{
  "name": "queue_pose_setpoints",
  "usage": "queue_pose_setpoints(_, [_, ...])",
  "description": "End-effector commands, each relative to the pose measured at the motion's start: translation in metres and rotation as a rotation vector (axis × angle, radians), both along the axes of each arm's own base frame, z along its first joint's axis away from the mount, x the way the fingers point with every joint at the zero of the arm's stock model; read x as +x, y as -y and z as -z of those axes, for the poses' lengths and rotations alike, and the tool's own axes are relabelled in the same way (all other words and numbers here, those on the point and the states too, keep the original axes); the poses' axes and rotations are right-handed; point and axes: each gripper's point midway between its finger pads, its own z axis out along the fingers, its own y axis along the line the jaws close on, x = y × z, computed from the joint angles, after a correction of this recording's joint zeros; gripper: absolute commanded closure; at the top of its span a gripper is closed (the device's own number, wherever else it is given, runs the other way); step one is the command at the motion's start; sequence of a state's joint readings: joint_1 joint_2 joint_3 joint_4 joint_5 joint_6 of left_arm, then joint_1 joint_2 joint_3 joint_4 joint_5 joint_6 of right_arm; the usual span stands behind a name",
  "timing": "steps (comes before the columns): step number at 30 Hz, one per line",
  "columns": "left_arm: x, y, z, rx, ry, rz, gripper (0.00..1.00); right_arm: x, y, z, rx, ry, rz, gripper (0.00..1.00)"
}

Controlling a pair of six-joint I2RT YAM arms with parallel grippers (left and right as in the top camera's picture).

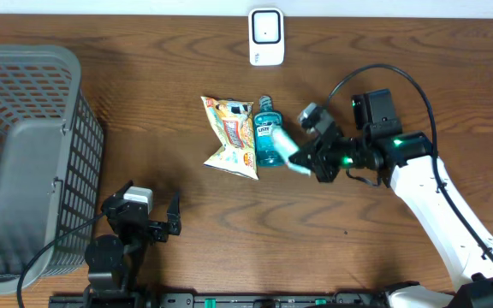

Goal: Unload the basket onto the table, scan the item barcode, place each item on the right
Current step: 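Carry the mint-green wipes pack up to the white scanner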

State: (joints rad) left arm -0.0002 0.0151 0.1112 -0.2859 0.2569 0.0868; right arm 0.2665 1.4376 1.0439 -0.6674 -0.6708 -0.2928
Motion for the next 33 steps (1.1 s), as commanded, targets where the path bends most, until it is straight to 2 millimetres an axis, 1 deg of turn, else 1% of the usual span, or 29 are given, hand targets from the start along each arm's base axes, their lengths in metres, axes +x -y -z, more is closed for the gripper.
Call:
queue_pose_setpoints(1, [-0.001, 0.000, 0.011, 0.011, -0.029, 0.003, 0.02, 0.032, 0.032, 0.013, -0.212, 0.039, 0.282, 0.99])
queue_pose_setpoints(3, [-0.001, 0.000, 0.011, 0.011, -0.029, 0.003, 0.02, 0.041, 0.034, 0.012, -0.245, 0.074, 0.327, 0.99])
queue_pose_setpoints(6, [-0.001, -0.001, 0.011, 0.011, -0.029, 0.003, 0.02, 0.054, 0.029, 0.007, -0.265, 0.123, 0.356, 0.99])
queue_pose_setpoints(9, [-0.001, 0.000, 0.011, 0.011, -0.029, 0.003, 0.02, 0.073, 0.029, 0.004, -0.310, 0.169, 0.387, 0.99])
queue_pose_setpoints(11, [-0.001, 0.000, 0.011, 0.011, -0.029, 0.003, 0.02, 0.089, 0.032, 0.004, -0.355, 0.189, 0.419, 0.99])
queue_pose_setpoints(15, [-0.001, 0.000, 0.011, 0.011, -0.029, 0.003, 0.02, 0.125, 0.029, 0.006, -0.425, 0.212, 0.454, 0.99])
queue_pose_setpoints(16, [-0.001, 0.000, 0.011, 0.011, -0.029, 0.003, 0.02, 0.136, 0.025, 0.008, -0.439, 0.212, 0.447, 0.99])
queue_pose_setpoints(21, [-0.001, 0.000, 0.011, 0.011, -0.029, 0.003, 0.02, 0.174, 0.005, 0.019, -0.493, 0.206, 0.374, 0.99])
queue_pose_setpoints(22, [-0.001, 0.000, 0.011, 0.011, -0.029, 0.003, 0.02, 0.189, 0.001, 0.022, -0.516, 0.212, 0.370, 0.99])
queue_pose_setpoints(27, [-0.001, 0.000, 0.011, 0.011, -0.029, 0.003, 0.02, 0.238, -0.003, 0.021, -0.570, 0.276, 0.427, 0.99])
queue_pose_setpoints(31, [-0.001, 0.000, 0.011, 0.011, -0.029, 0.003, 0.02, 0.265, -0.009, 0.024, -0.629, 0.345, 0.440, 0.99])
queue_pose_setpoints(33, [-0.001, 0.000, 0.011, 0.011, -0.029, 0.003, 0.02, 0.277, -0.009, 0.029, -0.675, 0.382, 0.445, 0.99])
